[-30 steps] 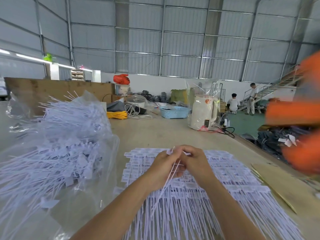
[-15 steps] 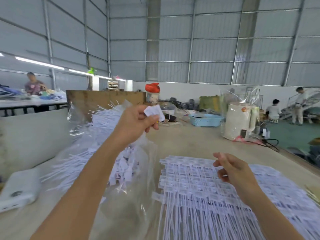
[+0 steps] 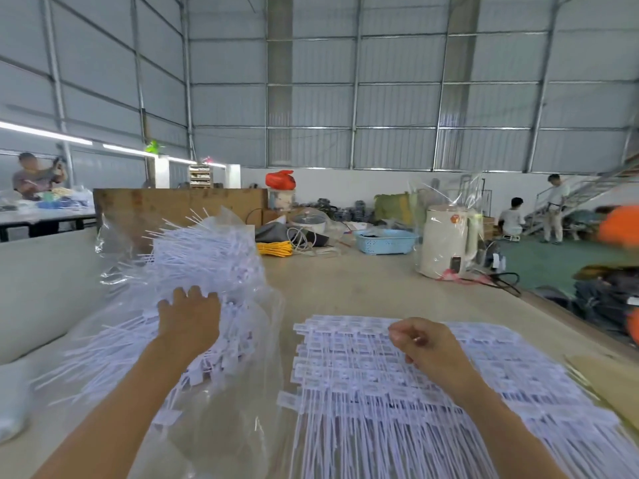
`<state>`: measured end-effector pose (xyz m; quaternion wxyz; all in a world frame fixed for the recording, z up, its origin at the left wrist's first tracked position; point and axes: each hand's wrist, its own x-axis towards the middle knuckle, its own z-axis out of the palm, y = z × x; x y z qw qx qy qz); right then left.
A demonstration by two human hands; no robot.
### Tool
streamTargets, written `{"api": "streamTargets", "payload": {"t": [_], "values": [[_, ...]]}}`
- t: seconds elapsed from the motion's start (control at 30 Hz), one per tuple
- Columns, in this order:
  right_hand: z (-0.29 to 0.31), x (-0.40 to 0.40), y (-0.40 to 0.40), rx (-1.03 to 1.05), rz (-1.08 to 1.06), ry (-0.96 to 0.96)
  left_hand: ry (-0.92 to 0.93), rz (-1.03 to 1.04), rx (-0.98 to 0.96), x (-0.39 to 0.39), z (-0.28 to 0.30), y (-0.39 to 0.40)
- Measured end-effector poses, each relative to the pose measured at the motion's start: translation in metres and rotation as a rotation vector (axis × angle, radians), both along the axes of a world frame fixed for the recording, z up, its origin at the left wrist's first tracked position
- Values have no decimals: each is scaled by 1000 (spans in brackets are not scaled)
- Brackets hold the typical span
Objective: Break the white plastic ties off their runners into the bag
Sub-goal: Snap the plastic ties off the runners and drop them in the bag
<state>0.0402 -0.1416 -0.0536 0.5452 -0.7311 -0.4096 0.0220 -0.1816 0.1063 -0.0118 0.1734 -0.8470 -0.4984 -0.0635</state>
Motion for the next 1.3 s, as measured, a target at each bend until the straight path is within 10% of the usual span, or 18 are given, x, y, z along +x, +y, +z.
{"api": "streamTargets", "payload": {"t": [0.1,0.2,0.43,0.53,0.83,1.1,1.3], "values": [[-6,3,3,-127,-21,-137,-507,-412,224,19,12,-39],[-13,6,4,-269,-41,-216,-839,-928,-108,51,17,-89],[-17,13,4,-347,-23,-312,-72,-397,-238,124,-24,-74],[-17,15,4,-338,-20,-331,-43,-325,-207,125,-30,-61],[-3,4,1,-94,-317,-530,-1240,-770,-595,98,24,-85],[13,7,-19,-119,-469,-473,-1632,-1223,-591,65,49,-113],[39,2,-31,184,-731,-759,-1952,-1036,-752,72,35,-105]]}}
